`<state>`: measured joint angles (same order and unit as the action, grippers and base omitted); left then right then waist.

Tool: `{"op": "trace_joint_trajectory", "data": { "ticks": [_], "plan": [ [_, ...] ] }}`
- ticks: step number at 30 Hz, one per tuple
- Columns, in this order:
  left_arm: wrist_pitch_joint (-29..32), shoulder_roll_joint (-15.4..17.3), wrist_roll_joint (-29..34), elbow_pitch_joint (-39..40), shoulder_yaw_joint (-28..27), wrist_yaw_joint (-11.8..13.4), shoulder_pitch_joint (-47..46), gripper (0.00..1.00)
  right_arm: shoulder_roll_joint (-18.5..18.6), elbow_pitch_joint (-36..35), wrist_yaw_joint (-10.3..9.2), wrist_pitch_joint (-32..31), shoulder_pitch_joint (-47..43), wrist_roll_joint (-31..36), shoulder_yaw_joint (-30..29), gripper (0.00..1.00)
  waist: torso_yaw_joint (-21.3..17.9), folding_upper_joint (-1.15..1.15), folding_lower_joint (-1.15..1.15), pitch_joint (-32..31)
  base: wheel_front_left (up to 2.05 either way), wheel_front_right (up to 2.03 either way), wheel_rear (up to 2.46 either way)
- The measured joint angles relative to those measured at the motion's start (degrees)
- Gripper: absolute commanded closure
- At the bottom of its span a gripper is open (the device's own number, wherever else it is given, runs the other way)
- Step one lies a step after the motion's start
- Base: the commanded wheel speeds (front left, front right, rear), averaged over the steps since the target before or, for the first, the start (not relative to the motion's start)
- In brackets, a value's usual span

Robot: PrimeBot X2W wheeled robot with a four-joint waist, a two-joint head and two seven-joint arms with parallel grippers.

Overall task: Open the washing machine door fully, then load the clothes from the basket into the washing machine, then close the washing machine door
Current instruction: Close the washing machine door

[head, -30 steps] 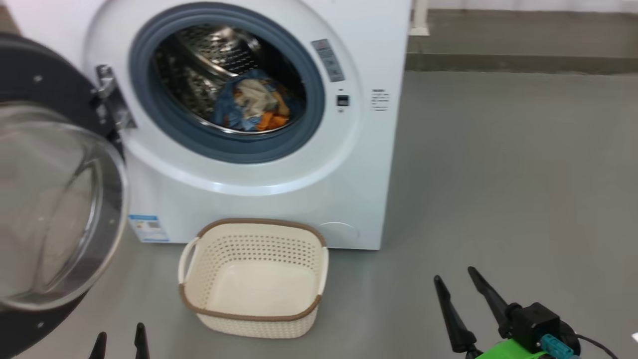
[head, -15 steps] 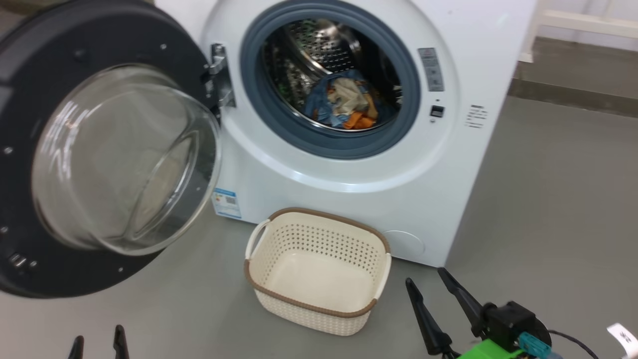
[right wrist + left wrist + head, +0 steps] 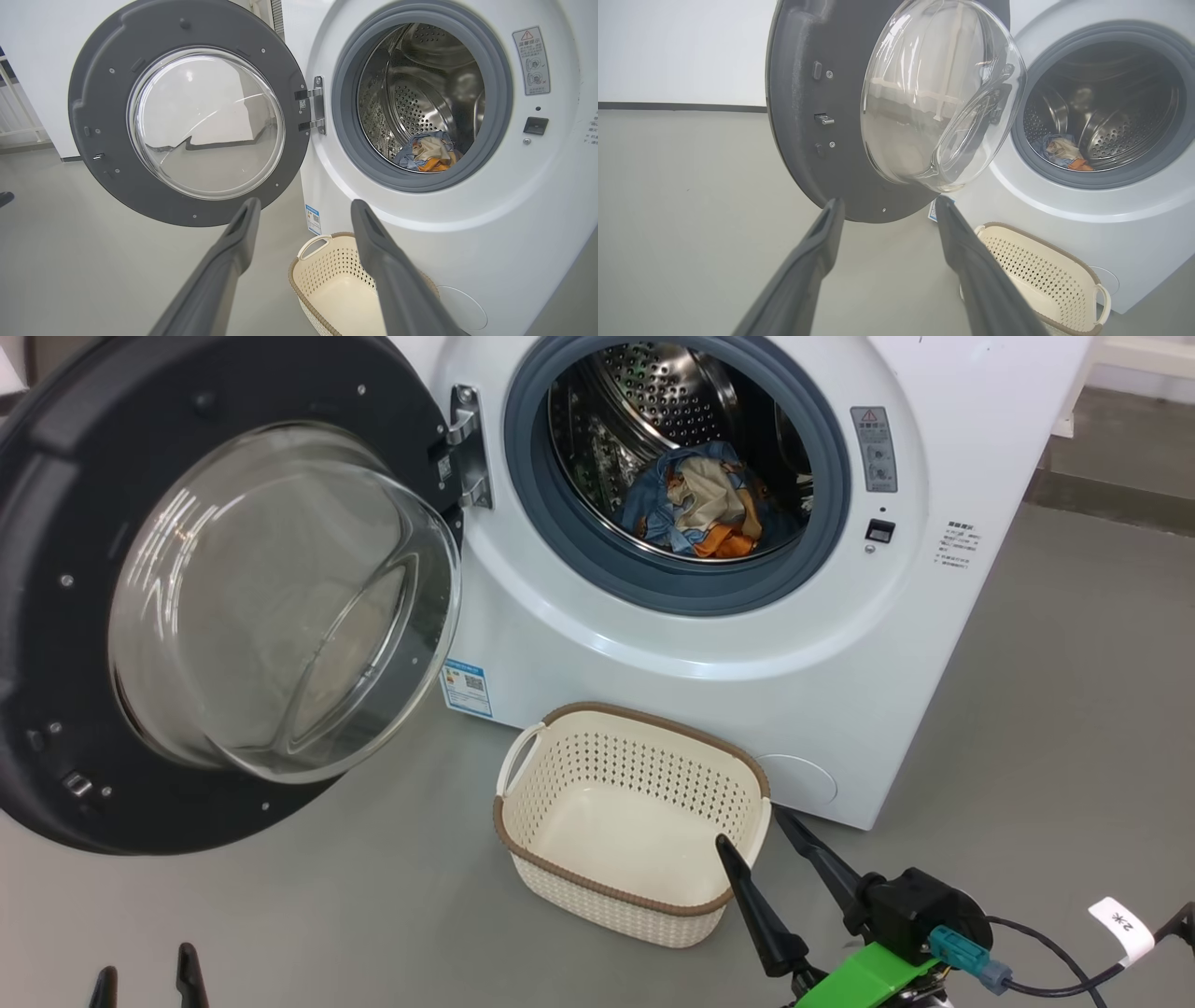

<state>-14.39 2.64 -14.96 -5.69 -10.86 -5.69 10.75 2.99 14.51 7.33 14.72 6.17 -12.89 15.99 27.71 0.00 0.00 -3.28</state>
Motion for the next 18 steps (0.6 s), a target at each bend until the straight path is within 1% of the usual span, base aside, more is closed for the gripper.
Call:
{"op": "trace_joint_trajectory", "data": {
  "ticks": [2,18],
  "plan": [
    [-0.01,-0.03,0.0,0.46,-0.22,0.41,0.0,0.0,0.01,0.14,0.0,0.0,0.02,0.0,0.16,0.0,-0.06,0.0,0.0,-0.06,0.0,0.0,0.0],
    [-0.01,-0.08,-0.51,0.52,-0.52,0.41,0.71,0.0,0.01,0.29,0.0,0.0,-0.04,-0.49,0.08,0.0,-0.51,0.0,0.0,-0.53,0.0,0.0,0.0]
  ]
}}
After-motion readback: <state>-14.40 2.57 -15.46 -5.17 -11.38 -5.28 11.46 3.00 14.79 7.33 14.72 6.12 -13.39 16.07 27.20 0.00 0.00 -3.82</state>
